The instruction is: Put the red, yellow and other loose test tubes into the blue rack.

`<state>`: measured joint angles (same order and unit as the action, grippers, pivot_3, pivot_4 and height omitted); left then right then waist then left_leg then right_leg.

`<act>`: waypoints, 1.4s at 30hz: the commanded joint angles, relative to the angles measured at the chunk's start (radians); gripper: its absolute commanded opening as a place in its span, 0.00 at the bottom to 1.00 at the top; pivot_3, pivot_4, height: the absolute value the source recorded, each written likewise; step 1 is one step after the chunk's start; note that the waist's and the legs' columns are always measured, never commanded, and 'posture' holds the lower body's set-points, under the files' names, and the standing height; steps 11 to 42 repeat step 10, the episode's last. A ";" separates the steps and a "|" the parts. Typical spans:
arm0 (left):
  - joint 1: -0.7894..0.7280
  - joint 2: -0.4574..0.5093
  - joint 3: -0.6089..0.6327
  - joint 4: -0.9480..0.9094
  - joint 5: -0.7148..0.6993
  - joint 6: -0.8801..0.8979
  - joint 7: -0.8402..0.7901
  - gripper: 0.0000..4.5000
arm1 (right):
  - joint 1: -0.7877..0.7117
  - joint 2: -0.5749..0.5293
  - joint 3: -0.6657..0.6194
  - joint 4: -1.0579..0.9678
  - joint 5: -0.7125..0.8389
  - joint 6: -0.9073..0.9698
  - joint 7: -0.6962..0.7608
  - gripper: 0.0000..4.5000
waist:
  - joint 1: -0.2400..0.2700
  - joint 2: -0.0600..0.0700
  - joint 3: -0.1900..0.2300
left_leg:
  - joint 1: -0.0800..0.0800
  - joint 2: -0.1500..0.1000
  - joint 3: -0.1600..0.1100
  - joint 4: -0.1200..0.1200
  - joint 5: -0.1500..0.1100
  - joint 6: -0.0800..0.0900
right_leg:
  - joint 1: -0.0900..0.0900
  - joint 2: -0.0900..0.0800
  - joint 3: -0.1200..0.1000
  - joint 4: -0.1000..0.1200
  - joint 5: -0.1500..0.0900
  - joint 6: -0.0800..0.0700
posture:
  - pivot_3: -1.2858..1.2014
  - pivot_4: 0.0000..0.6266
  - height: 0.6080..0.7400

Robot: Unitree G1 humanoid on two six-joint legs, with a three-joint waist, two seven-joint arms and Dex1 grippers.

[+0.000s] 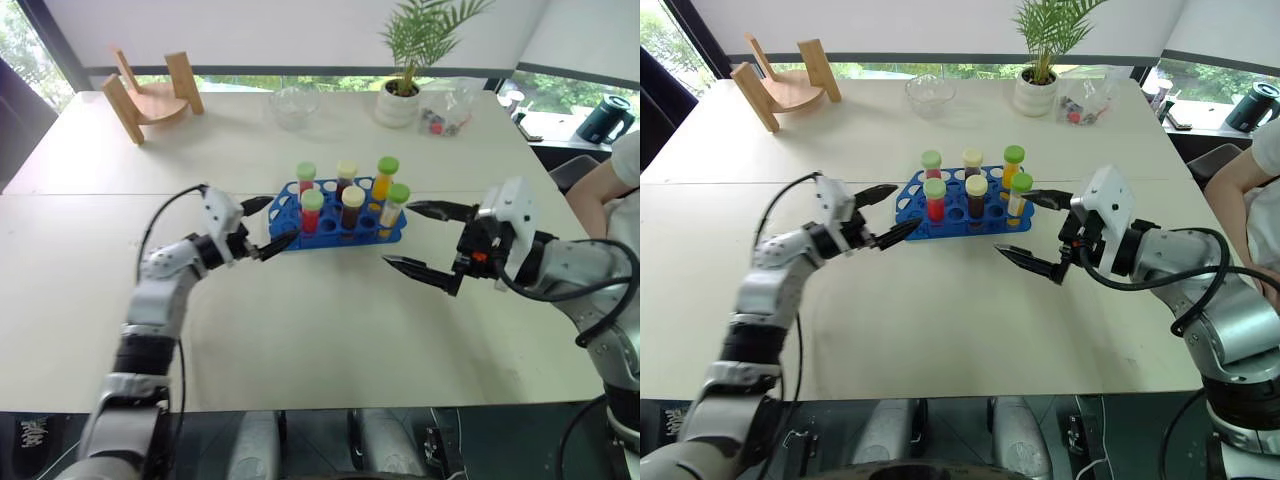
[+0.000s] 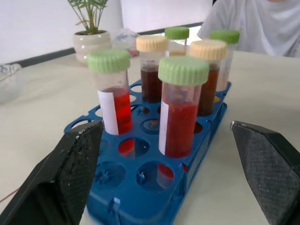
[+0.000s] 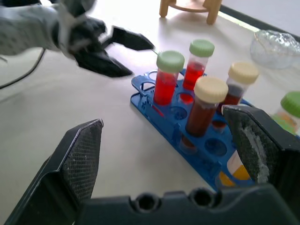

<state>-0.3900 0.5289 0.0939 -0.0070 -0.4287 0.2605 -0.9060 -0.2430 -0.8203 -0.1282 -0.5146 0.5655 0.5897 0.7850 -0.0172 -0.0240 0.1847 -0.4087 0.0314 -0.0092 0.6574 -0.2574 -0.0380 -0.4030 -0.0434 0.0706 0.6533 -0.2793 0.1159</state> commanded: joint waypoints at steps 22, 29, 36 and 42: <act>0.343 0.272 0.289 -0.519 -0.299 0.438 0.074 0.99 | 0.009 -0.016 -0.077 0.041 -0.001 -0.014 0.011 1.00 | 0.004 0.000 0.000 | 0.001 0.000 0.001 -0.002 0.000 0.000 | 0.000 -0.001 0.000 -0.002 -0.002 -0.004 | 0.52 0.24 1.00; 0.343 0.272 0.289 -0.519 -0.299 0.438 0.074 0.99 | 0.009 -0.016 -0.077 0.041 -0.001 -0.014 0.011 1.00 | 0.004 0.000 0.000 | 0.001 0.000 0.001 -0.002 0.000 0.000 | 0.000 -0.001 0.000 -0.002 -0.002 -0.004 | 0.52 0.24 1.00; 0.343 0.272 0.289 -0.519 -0.299 0.438 0.074 0.99 | 0.009 -0.016 -0.077 0.041 -0.001 -0.014 0.011 1.00 | 0.004 0.000 0.000 | 0.001 0.000 0.001 -0.002 0.000 0.000 | 0.000 -0.001 0.000 -0.002 -0.002 -0.004 | 0.52 0.24 1.00; 0.343 0.272 0.289 -0.519 -0.299 0.438 0.074 0.99 | 0.009 -0.016 -0.077 0.041 -0.001 -0.014 0.011 1.00 | 0.004 0.000 0.000 | 0.001 0.000 0.001 -0.002 0.000 0.000 | 0.000 -0.001 0.000 -0.002 -0.002 -0.004 | 0.52 0.24 1.00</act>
